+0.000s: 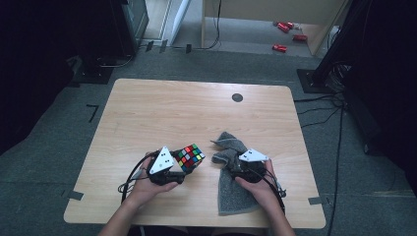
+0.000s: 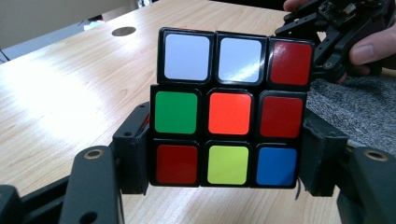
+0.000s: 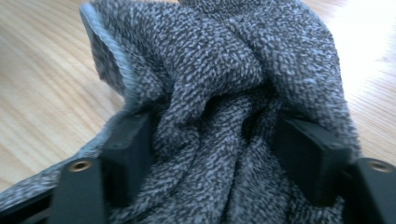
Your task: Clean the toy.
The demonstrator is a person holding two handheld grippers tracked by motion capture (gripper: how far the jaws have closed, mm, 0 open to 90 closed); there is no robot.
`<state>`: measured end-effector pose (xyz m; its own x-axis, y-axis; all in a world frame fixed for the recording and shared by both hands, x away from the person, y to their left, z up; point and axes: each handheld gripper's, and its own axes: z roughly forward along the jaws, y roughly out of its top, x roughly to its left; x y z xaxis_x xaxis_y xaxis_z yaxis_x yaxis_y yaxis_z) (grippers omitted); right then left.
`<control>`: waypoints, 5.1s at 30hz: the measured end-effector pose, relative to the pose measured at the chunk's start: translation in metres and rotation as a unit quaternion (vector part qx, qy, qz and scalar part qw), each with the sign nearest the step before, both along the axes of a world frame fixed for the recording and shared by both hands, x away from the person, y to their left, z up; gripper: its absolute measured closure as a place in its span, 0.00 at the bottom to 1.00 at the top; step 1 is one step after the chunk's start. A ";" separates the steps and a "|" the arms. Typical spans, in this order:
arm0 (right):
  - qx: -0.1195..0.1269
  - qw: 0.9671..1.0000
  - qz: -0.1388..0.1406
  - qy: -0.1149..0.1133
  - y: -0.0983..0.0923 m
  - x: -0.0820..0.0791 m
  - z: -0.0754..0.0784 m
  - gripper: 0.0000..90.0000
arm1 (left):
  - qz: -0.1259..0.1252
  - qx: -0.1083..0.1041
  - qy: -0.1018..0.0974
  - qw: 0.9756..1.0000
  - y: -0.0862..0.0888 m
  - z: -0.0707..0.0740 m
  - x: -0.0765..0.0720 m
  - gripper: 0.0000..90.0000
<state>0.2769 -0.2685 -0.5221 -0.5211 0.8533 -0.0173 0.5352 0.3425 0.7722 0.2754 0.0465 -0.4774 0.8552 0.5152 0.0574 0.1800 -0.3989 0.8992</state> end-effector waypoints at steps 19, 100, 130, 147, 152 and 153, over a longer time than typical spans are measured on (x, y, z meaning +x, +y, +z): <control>0.062 0.997 -0.005 -0.045 -0.021 -0.009 0.034 0.14 | 0.001 0.001 0.002 1.000 0.001 0.000 0.001 0.38; 0.258 0.950 0.171 -0.046 0.020 -0.032 0.058 0.88 | -0.014 -0.067 0.041 0.997 -0.007 0.011 -0.006 0.38; 0.282 0.947 0.145 -0.042 0.032 -0.035 0.056 0.87 | 0.025 -0.061 0.053 0.996 -0.011 0.014 -0.007 0.38; 0.302 0.950 0.079 -0.034 0.024 -0.033 0.051 0.88 | 0.000 -0.047 0.021 0.999 -0.021 0.019 -0.018 0.38; 0.291 0.952 0.074 -0.050 0.019 -0.032 0.053 0.88 | -0.027 -0.056 0.013 0.998 -0.015 0.020 -0.017 0.38; 0.290 0.953 0.067 -0.053 0.016 -0.031 0.053 0.88 | -0.037 -0.063 0.015 0.997 -0.014 0.021 -0.017 0.38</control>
